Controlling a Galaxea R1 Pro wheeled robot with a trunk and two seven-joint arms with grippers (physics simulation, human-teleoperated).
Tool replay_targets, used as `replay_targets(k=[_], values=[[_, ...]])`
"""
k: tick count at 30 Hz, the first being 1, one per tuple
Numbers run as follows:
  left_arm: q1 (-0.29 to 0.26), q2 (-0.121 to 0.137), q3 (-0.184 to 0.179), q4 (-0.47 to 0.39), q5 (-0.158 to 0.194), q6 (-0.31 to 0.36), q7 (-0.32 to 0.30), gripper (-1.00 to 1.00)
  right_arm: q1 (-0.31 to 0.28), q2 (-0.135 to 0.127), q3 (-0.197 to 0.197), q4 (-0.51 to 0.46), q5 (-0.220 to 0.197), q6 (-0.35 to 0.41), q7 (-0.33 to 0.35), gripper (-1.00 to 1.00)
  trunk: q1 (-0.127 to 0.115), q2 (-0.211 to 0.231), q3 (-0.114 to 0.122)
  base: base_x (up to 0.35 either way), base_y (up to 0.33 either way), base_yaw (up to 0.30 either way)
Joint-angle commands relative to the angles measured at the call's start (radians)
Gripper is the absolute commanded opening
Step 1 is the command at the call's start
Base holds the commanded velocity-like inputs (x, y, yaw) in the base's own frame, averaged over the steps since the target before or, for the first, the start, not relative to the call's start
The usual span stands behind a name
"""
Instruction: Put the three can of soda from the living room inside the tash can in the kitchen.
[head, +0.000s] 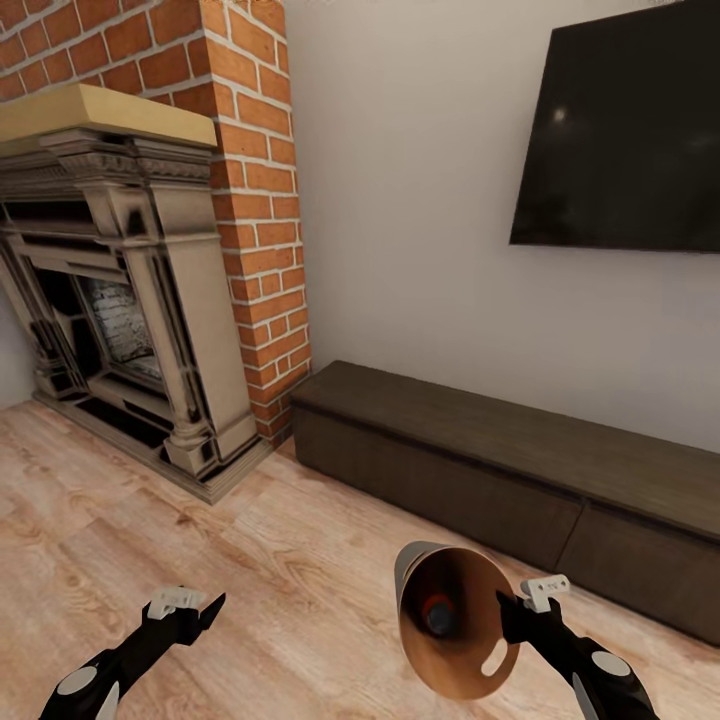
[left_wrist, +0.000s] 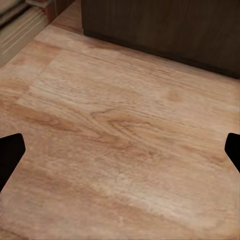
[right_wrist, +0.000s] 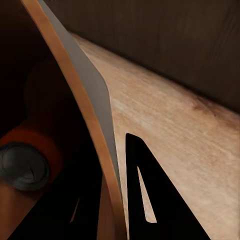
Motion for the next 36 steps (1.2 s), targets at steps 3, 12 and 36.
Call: replay_targets(k=[3,12,36], values=[[0.0,0.0,0.0,-0.002,0.0,0.0,-0.004,1.0,0.0,0.0,0.0,-0.001,-0.009,0.001,0.004,-1.0,-0.012,0.021,0.01,0.0,0.0,0.0],[0.004,0.003,0.006,-0.111,0.029,0.016,-0.011,1.0,0.0,0.0,0.0,0.001,-0.009,0.001,0.004,-1.0,-0.012,0.021,0.01,0.0,0.0,0.0],[0.072,0.003,0.01,-0.207,0.129,0.043,-0.014,1.0,0.0,0.0,0.015,0.009,-0.009,0.001,0.003,-1.0,-0.012,0.021,-0.004,0.0,0.0,0.154]])
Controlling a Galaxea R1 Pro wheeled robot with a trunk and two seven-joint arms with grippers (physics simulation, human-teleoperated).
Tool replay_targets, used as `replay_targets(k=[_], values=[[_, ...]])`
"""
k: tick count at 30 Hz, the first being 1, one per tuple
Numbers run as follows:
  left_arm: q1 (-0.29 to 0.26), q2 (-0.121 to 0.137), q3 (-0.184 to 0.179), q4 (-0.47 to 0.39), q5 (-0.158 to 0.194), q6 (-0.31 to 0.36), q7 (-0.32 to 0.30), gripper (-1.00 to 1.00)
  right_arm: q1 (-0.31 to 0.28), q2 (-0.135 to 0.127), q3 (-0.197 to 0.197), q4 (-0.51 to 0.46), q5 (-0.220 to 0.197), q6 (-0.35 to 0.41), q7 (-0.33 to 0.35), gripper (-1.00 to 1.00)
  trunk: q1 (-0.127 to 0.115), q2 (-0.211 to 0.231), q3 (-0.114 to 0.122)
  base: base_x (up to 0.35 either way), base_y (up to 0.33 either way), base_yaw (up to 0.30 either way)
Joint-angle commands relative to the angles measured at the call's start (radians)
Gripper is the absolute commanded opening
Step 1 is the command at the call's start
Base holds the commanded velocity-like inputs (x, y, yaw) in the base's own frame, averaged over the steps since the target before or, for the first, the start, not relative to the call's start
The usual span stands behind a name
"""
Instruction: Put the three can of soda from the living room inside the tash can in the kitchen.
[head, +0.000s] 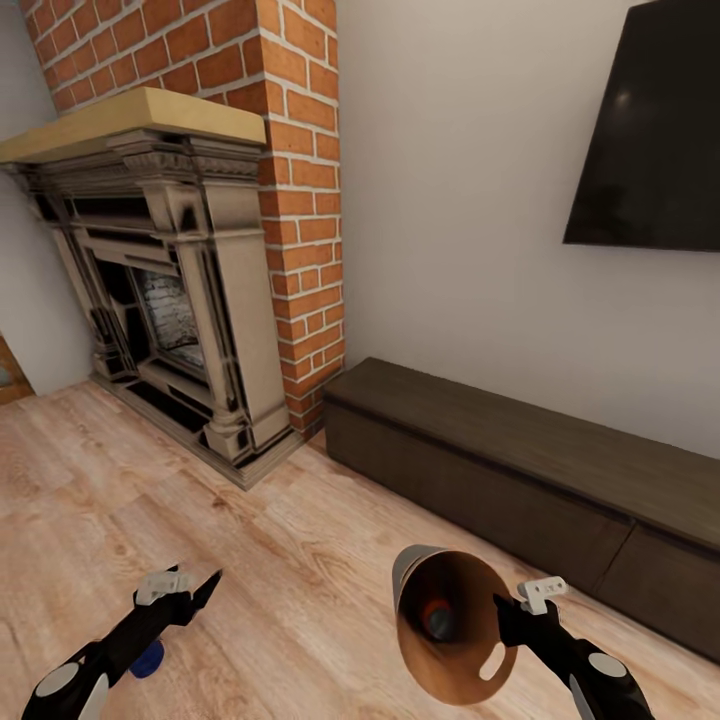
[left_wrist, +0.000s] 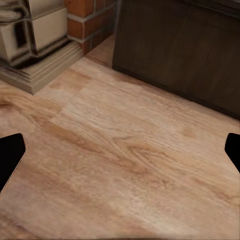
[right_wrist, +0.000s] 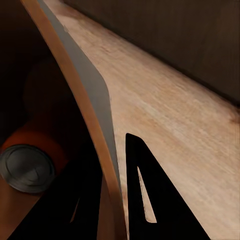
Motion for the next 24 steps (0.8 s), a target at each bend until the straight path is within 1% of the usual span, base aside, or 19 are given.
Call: replay_targets(k=[1,3,4,5,6,7,8,10,13,20,22,24], values=[[0.0,0.0,0.001,0.0,0.002,0.0,0.001,1.0,0.0,0.0,0.001,-0.001,-0.01,0.001,0.004,-1.0,0.0,0.0,-0.001,0.0,0.0,0.204],[0.0,0.001,0.003,0.0,0.013,0.0,0.003,1.0,0.0,0.0,0.001,-0.001,-0.01,0.001,0.004,-1.0,0.0,0.0,-0.002,0.0,0.0,0.204],[0.0,0.004,0.003,0.0,0.041,-0.001,0.006,1.0,0.0,0.0,0.001,-0.001,-0.01,0.001,0.004,-1.0,0.0,0.0,-0.003,0.0,0.0,0.204],[0.0,0.006,0.004,0.0,0.053,-0.001,0.007,1.0,0.0,0.0,0.001,-0.001,-0.01,0.001,0.004,-1.0,0.0,0.0,-0.004,0.0,0.0,0.204],[0.0,0.009,0.005,0.001,0.079,-0.002,0.009,1.0,0.0,0.0,0.002,-0.001,-0.01,0.001,0.004,-1.0,0.0,0.0,-0.005,0.0,0.0,0.199],[0.002,0.011,0.021,0.001,0.1,-0.003,0.011,1.0,0.0,0.0,0.002,-0.001,-0.01,0.001,0.004,-1.0,0.0,0.0,-0.006,0.0,0.0,0.18],[0.004,0.011,0.048,0.001,0.113,-0.004,0.012,1.0,0.0,0.0,0.002,-0.001,-0.01,0.001,0.004,-1.0,0.0,0.0,-0.006,0.0,0.0,0.148],[0.008,0.009,0.113,0.0,0.128,-0.004,0.012,1.0,0.0,0.0,0.002,-0.001,-0.01,0.001,0.004,-1.0,0.0,0.0,-0.007,0.0,0.0,0.076],[0.01,0.005,0.141,0.0,0.131,-0.008,0.014,1.0,0.0,0.0,0.002,-0.001,-0.01,0.001,0.004,-1.0,0.0,0.0,-0.007,0.0,0.0,0.027],[0.011,0.002,0.162,0.001,0.132,-0.014,0.018,1.0,0.0,0.0,0.002,-0.001,-0.01,0.001,0.005,-1.0,0.0,0.0,-0.007,0.0,0.0,0.005],[0.011,0.002,0.164,0.002,0.131,-0.011,0.028,1.0,0.0,0.0,0.002,-0.001,-0.01,0.001,0.005,-1.0,0.0,0.0,-0.007,0.0,0.0,0.0],[0.01,0.002,0.165,0.009,0.128,-0.003,0.078,1.0,0.0,0.0,0.002,-0.001,-0.01,0.001,0.004,-1.0,0.0,0.0,-0.007,0.0,0.0,0.0]])
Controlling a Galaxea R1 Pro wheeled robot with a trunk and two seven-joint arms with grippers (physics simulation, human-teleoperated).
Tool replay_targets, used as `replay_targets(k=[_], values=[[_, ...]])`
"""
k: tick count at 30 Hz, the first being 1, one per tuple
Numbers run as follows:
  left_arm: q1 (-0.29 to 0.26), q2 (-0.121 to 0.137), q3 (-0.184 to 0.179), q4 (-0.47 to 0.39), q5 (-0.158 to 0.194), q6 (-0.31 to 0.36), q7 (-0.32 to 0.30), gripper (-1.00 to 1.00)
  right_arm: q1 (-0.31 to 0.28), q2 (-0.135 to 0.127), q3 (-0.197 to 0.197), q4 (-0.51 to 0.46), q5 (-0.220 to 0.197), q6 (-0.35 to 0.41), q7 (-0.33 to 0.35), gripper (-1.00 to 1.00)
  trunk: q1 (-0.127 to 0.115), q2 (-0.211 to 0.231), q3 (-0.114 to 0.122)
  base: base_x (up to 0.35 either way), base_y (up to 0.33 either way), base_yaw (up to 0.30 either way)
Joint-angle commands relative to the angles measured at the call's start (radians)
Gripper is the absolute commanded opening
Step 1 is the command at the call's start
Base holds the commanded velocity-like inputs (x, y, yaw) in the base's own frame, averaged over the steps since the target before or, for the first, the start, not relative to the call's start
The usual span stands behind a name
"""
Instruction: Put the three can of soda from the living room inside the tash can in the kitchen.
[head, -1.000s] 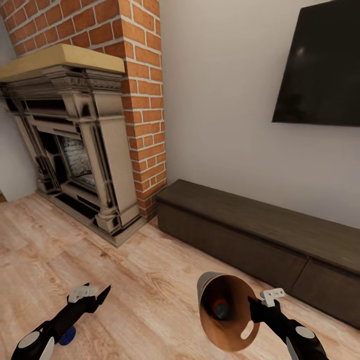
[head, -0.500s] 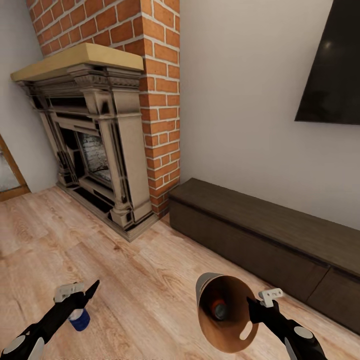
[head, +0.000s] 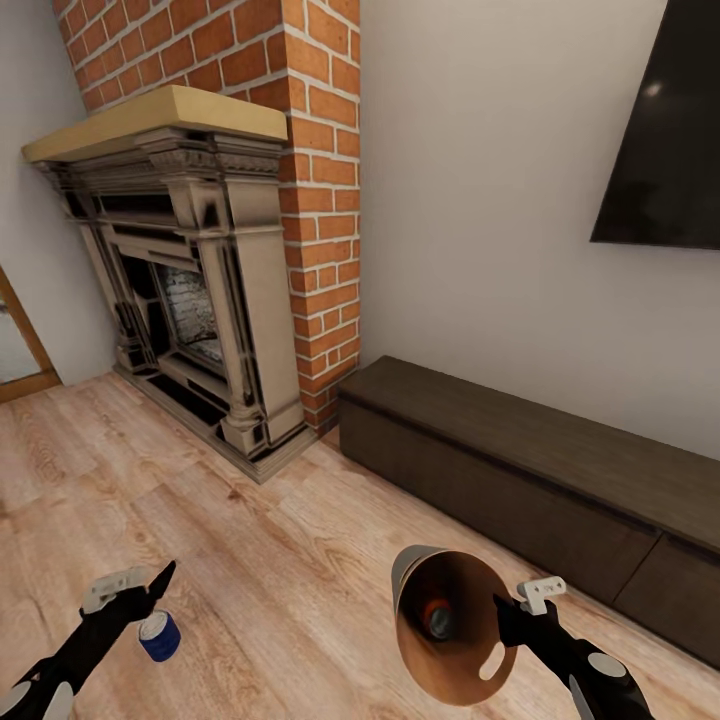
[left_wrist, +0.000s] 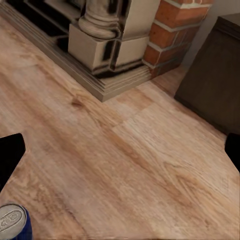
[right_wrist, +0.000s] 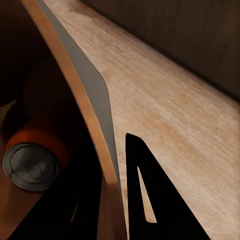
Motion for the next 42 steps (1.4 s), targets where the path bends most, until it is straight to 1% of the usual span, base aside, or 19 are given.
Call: replay_targets(k=[1,2,3,7,10,12,13,15,17,18,20,23,25,26,28,30,33,37,42], values=[[0.0,0.0,0.0,0.002,-0.001,0.003,0.016,1.0,0.0,0.0,0.0,-0.001,-0.01,0.001,0.004,-1.0,0.0,0.0,0.0,0.0,0.0,0.0],[0.0,0.0,0.0,0.004,-0.001,0.008,0.032,1.0,0.0,0.0,0.0,-0.001,-0.01,0.001,0.004,-1.0,0.0,0.0,0.0,0.0,0.0,0.0],[-0.001,0.0,-0.001,0.015,-0.002,0.034,0.08,1.0,0.0,0.0,0.0,-0.001,-0.01,0.001,0.004,-1.0,0.0,0.0,0.0,0.0,0.0,0.0],[-0.001,0.0,-0.001,0.066,-0.003,0.078,0.164,1.0,0.0,0.0,0.004,-0.002,-0.009,0.001,0.004,-1.0,0.0,0.0,0.0,0.0,0.0,0.0],[-0.001,0.0,-0.001,0.084,-0.002,0.087,0.199,1.0,-0.001,0.0,0.006,-0.006,-0.009,0.002,0.004,-1.0,0.0,0.0,0.0,0.0,0.0,0.0],[-0.001,0.0,-0.001,0.091,-0.002,0.09,0.215,1.0,-0.002,0.006,0.027,-0.017,-0.009,0.003,0.002,-1.0,0.0,0.0,0.0,0.0,0.0,0.0],[-0.001,0.0,-0.001,0.092,-0.002,0.09,0.218,1.0,-0.003,0.01,0.034,-0.021,-0.009,0.004,0.002,-1.0,0.0,0.0,0.0,0.0,0.0,0.0],[-0.001,0.0,-0.001,0.094,-0.002,0.091,0.224,1.0,-0.009,0.033,0.058,-0.042,-0.008,0.011,0.002,-1.0,0.0,0.0,0.0,0.0,0.0,0.0],[-0.001,0.0,-0.001,0.095,-0.002,0.091,0.225,1.0,-0.013,0.048,0.082,-0.088,-0.008,0.023,0.003,-1.0,0.0,0.0,0.0,0.0,0.0,0.0],[-0.001,0.0,-0.001,0.095,-0.002,0.091,0.226,1.0,-0.015,0.054,0.097,-0.123,-0.008,0.042,0.003,-1.0,0.0,0.0,0.0,0.0,0.0,0.0],[-0.001,0.0,-0.001,0.095,-0.002,0.091,0.226,1.0,-0.016,0.061,0.111,-0.161,-0.008,0.073,0.003,-1.0,0.0,0.0,0.0,0.0,0.0,0.0],[-0.001,0.0,-0.001,0.094,0.0,0.09,0.226,1.0,-0.031,0.089,0.148,-0.246,-0.007,0.162,0.002,-1.0,0.0,0.0,0.0,0.0,0.0,0.0],[-0.001,0.0,-0.001,0.094,0.0,0.09,0.226,1.0,-0.039,0.099,0.165,-0.265,-0.007,0.183,-0.01,-1.0,0.0,0.0,0.0,0.0,0.0,0.0],[-0.001,0.0,-0.001,0.094,0.0,0.09,0.226,1.0,-0.04,0.101,0.173,-0.269,-0.007,0.187,-0.02,-1.0,0.0,0.0,0.0,0.0,0.0,0.0],[-0.001,0.0,-0.001,0.092,0.002,0.089,0.224,1.0,-0.044,0.106,0.218,-0.277,-0.008,0.197,-0.079,-1.0,0.0,0.0,0.0,0.0,0.0,0.0],[-0.001,0.0,-0.001,0.091,0.002,0.089,0.221,1.0,-0.045,0.107,0.244,-0.28,-0.008,0.2,-0.112,-1.0,0.0,0.0,0.0,0.0,0.0,0.0],[-0.001,0.0,-0.001,0.091,0.003,0.088,0.216,1.0,-0.046,0.107,0.265,-0.282,-0.007,0.203,-0.139,-1.0,0.0,0.0,0.0,0.0,0.0,0.0],[-0.001,0.001,-0.001,0.093,0.004,0.086,0.215,1.0,-0.046,0.107,0.27,-0.282,-0.008,0.203,-0.145,-1.0,0.0,0.0,0.0,0.0,0.022,0.0],[-0.001,0.001,-0.001,0.093,0.007,0.088,0.214,1.0,-0.046,0.108,0.272,-0.282,-0.008,0.204,-0.145,-1.0,0.0,0.0,0.0,-0.016,0.192,0.0]])
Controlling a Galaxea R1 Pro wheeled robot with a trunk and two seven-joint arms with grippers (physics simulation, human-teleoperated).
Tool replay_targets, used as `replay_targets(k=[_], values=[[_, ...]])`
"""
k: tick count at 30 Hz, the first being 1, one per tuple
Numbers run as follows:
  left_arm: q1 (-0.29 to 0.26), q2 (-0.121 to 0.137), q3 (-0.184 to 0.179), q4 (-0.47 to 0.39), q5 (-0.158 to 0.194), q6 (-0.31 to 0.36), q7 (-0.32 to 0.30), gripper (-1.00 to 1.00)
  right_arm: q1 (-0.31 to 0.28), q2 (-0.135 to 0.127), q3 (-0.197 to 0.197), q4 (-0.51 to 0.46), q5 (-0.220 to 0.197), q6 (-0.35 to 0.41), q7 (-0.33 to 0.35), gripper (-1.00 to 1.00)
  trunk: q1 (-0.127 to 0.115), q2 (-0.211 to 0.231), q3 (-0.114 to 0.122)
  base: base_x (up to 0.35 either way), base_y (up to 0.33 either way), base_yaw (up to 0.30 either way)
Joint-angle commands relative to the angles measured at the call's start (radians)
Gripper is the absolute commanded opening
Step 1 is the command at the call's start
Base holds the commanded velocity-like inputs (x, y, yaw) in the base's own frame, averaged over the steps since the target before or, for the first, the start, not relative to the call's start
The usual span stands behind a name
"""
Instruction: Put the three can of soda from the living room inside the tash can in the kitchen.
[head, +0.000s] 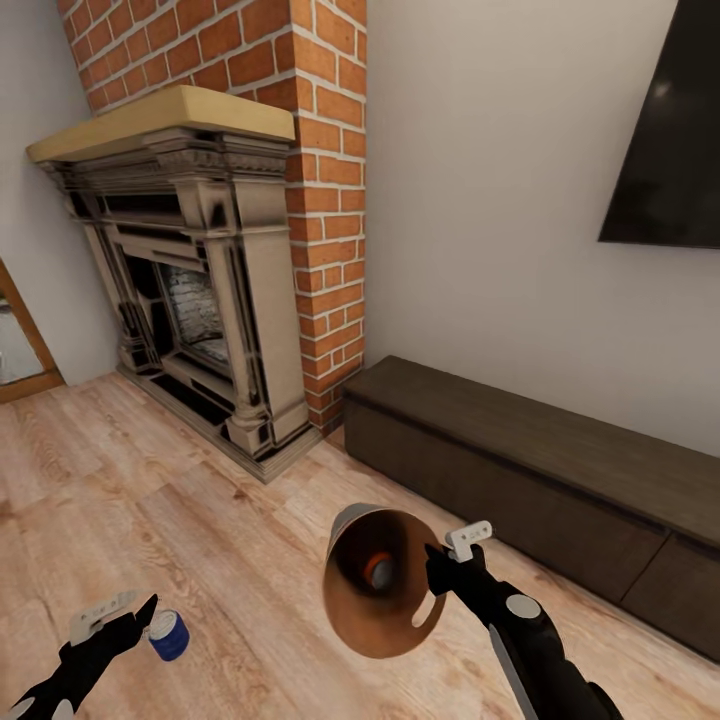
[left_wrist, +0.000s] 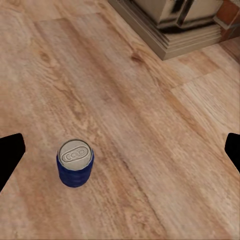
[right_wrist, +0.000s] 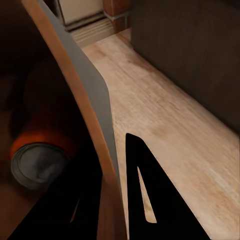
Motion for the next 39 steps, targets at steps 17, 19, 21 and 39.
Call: replay_targets(k=[17,19,21,39], values=[[0.0,0.0,0.0,-0.008,-0.001,-0.012,0.0,1.0,0.007,-0.051,-0.005,0.0,-0.015,-0.016,0.024,-1.0,0.0,0.0,0.0,-0.004,0.186,0.0],[0.0,-0.001,0.0,-0.009,-0.002,-0.013,0.0,1.0,0.008,-0.052,-0.004,0.0,-0.015,-0.016,0.024,-1.0,0.0,0.0,0.0,0.0,0.007,0.0],[0.0,-0.001,0.0,-0.012,-0.003,-0.014,0.0,1.0,0.009,-0.055,-0.004,0.0,-0.016,-0.029,0.031,-1.0,0.0,0.0,0.0,0.0,0.001,0.0],[0.0,-0.001,0.0,-0.012,-0.004,-0.014,0.001,1.0,0.013,-0.177,-0.033,0.001,-0.015,-0.103,0.168,-1.0,0.0,0.0,0.0,0.085,-0.005,0.0]])
